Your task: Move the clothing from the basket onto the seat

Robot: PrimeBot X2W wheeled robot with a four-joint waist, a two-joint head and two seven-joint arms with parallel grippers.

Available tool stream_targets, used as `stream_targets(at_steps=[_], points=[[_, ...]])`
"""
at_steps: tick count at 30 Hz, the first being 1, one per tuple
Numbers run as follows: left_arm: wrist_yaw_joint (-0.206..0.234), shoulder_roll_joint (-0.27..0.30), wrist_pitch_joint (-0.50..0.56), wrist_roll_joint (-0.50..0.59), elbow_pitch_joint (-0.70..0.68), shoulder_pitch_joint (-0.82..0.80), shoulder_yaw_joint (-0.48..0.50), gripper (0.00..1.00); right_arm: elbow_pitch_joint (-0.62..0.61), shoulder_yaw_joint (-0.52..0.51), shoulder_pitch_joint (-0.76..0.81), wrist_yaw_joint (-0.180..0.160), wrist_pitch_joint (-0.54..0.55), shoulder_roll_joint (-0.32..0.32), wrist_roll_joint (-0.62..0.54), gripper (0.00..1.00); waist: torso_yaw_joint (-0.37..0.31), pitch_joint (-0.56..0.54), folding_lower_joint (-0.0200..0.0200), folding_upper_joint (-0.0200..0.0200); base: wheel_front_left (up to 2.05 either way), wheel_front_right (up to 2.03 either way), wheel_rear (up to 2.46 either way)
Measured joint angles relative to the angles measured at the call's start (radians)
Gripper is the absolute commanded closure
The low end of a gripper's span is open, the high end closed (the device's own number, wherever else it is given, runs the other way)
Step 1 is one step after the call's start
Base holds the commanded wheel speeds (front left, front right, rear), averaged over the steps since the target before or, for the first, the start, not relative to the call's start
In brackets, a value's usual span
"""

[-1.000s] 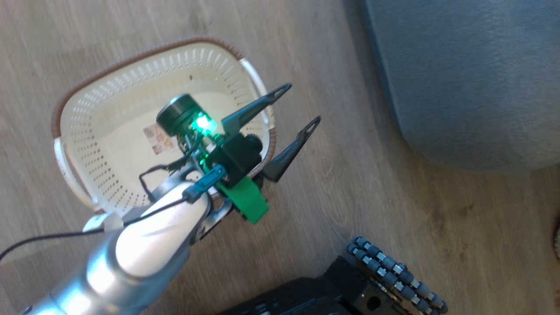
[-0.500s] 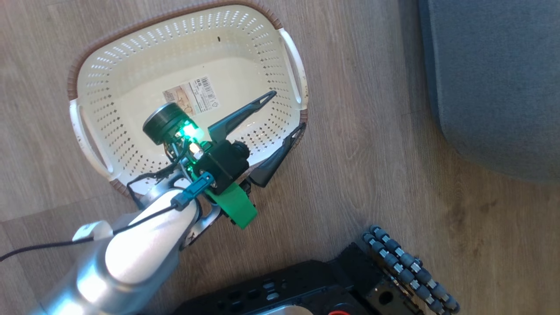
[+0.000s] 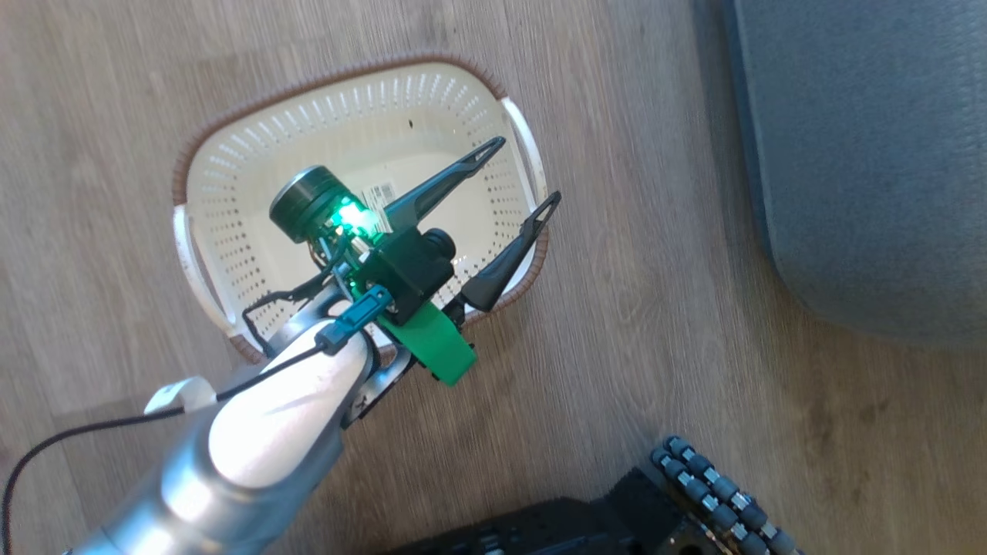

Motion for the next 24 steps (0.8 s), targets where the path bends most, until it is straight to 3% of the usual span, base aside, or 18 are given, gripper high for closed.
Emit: stream_targets(at_steps=[9, 16, 24], points=[[0.000, -0.048, 0.000, -0.003, 0.029, 0.051, 0.069, 0.00, -0.228, 0.155, 0.225, 0.000, -0.001, -0.006, 0.214, 0.00, 0.008, -0.128, 0.0000, 0.0001, 0.00, 0.00, 0.00], [0.000, -0.085, 0.000, -0.003, 0.062, 0.108, 0.183, 0.00, -0.430, 0.236, 0.350, 0.000, -0.001, 0.109, 0.237, 0.00, 0.031, -0.240, -0.0001, 0.0001, 0.00, 0.00, 0.00], [0.000, -0.126, 0.000, 0.000, 0.101, 0.194, 0.332, 0.00, -0.569, 0.373, 0.474, 0.000, -0.008, 0.205, 0.234, 0.00, 0.090, -0.368, -0.0001, 0.0001, 0.00, 0.00, 0.00]])
